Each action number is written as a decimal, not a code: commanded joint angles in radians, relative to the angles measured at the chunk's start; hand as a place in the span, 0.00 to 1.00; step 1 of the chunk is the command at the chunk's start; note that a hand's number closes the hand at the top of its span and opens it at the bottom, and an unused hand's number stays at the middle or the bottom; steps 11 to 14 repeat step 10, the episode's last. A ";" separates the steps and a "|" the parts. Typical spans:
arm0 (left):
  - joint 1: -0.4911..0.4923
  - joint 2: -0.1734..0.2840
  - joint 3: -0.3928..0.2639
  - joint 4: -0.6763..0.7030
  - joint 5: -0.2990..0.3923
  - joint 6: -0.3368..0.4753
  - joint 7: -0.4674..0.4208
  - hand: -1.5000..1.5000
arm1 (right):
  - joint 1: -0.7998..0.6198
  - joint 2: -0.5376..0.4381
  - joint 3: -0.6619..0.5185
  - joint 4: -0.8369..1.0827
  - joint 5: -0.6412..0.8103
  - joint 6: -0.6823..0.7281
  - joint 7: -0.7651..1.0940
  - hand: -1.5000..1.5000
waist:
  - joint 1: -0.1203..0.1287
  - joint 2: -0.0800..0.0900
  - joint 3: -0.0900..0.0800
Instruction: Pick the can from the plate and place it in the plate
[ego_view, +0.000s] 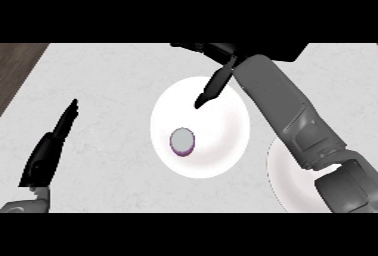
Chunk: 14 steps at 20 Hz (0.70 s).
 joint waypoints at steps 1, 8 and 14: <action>-0.029 -0.016 -0.016 -0.011 -0.004 0.004 0.012 0.50 | -0.008 -0.055 -0.024 -0.001 -0.025 0.165 -0.108 0.00 | 0.013 0.011 0.002; -0.033 -0.016 -0.024 -0.003 -0.004 -0.006 -0.012 0.50 | -0.009 -0.103 -0.030 -0.018 -0.033 0.147 -0.085 0.00 | 0.047 0.030 0.002; -0.031 -0.002 -0.019 -0.009 -0.006 -0.012 -0.008 0.50 | -0.001 -0.123 -0.035 -0.021 -0.038 0.144 -0.085 0.00 | 0.051 0.028 0.003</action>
